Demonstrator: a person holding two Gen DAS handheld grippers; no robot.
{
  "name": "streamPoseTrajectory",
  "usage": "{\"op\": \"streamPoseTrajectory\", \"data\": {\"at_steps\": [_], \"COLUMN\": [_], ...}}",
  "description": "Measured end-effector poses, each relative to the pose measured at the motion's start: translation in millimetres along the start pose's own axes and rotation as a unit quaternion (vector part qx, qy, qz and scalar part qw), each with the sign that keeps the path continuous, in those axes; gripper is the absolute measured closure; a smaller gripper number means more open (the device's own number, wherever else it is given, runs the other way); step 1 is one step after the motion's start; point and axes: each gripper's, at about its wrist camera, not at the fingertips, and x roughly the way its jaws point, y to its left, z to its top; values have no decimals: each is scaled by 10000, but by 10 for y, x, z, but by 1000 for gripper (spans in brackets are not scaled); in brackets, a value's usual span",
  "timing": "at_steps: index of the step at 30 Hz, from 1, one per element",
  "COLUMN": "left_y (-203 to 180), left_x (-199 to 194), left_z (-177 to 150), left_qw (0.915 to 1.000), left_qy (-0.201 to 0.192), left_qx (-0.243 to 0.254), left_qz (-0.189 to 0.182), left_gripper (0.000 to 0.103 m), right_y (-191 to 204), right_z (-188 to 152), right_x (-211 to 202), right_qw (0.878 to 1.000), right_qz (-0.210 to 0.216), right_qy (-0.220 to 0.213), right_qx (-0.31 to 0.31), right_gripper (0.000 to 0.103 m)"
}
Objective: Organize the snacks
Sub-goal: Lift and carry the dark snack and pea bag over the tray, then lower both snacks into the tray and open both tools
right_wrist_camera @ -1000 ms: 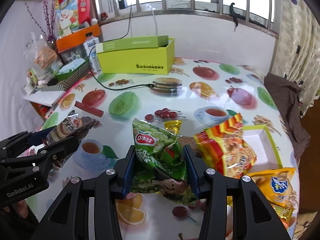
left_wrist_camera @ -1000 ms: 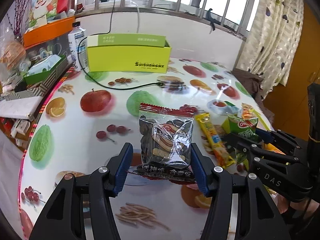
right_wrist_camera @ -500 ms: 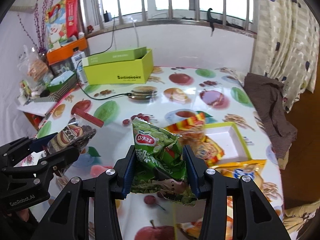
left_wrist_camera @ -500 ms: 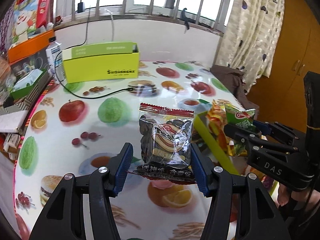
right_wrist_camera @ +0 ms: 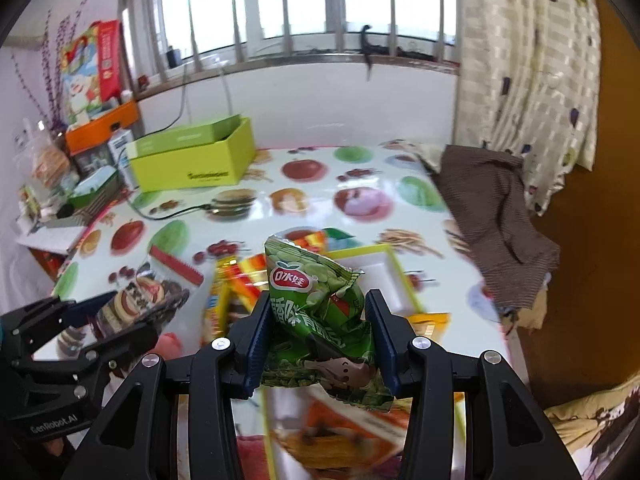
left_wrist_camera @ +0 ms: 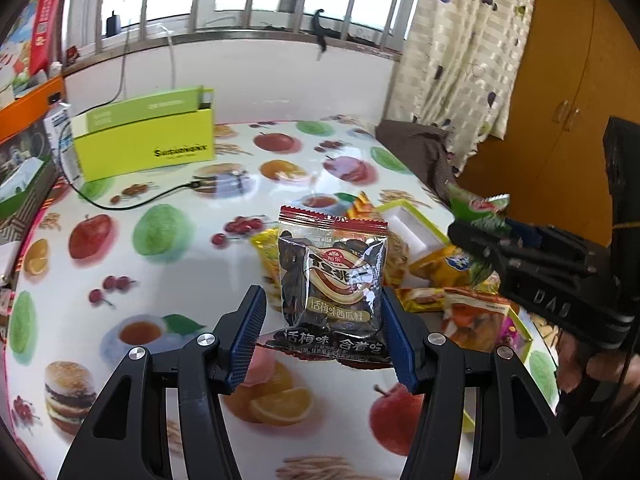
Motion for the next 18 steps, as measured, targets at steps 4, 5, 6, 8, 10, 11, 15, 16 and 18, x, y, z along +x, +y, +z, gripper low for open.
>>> {"op": "streamPoseTrajectory", "data": {"at_steps": [4,5,6,8,10,11,15,16,18], "left_y": [-149,-187,-220,-268,-315,-327,-380,-391,-408], "left_x": [71,93,112,144,185,199,269,287,306], "left_z": [-7,-8,-8,-8,-9,-12,-19,-18,-9], "left_qw": [9998,9997,9996,9994,9992,9991,9986,9985,9983], "left_qy": [88,119,143,172,210,230,322,341,352], "left_qx": [134,161,176,214,233,232,257,268,270], "left_qz": [-132,-158,-187,-212,-245,-260,-332,-335,-368], "left_gripper": [45,45,45,45,45,45,45,45,45], "right_y": [-207,-258,-294,-347,-409,-432,-517,-533,-561], "right_z": [-19,-32,-44,-60,-79,-86,-107,-113,-127], "right_x": [-39,-47,-52,-50,-39,-33,-11,-5,10], "right_qw": [9998,9997,9996,9995,9993,9992,9989,9988,9988], "right_qz": [-110,-125,-137,-184,-214,-226,-259,-267,-284], "right_qy": [-14,-11,-2,18,62,74,116,128,161], "right_qx": [176,219,246,260,294,308,372,378,376], "right_gripper": [59,59,59,59,59,59,59,59,59]}}
